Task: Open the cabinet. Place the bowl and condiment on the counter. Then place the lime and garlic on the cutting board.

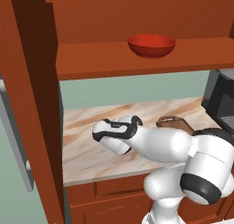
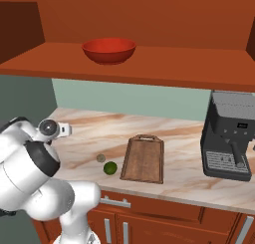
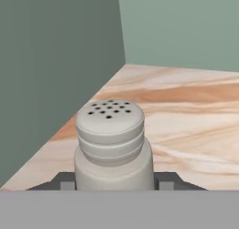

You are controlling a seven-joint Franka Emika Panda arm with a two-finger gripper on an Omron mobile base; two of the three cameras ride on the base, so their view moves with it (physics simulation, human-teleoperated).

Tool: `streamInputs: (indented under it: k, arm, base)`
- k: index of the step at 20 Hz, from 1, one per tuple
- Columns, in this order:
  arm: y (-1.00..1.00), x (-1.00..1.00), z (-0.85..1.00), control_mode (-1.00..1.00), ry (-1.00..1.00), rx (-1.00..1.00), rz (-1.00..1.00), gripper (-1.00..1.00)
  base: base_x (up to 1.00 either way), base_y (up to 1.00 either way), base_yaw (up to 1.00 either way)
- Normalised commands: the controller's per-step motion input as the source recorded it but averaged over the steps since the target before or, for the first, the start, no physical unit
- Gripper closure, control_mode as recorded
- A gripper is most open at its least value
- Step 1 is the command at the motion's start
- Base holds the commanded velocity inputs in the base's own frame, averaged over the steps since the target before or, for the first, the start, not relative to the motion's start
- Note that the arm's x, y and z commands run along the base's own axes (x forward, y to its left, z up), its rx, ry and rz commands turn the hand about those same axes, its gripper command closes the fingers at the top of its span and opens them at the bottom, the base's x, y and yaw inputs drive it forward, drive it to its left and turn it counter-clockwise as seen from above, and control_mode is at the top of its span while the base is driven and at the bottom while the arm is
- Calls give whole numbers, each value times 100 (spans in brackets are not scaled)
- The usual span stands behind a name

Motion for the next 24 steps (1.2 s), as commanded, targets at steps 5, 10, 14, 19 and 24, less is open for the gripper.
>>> streamInputs:
  k: [5, 10, 14, 19, 24]
  arm:
    - [0, 21, -30, -100, 0, 0, 0, 100]
    - [1, 21, -28, -100, 0, 0, 0, 100]
    - [2, 21, -25, -100, 0, 0, 0, 100]
    - [3, 23, -22, -100, 0, 0, 0, 100]
    - [4, 22, -24, -100, 0, 0, 0, 100]
  base:
    - [0, 0, 0]
    - [0, 0, 0]
    - [0, 0, 0]
    - [0, 0, 0]
    - [0, 0, 0]
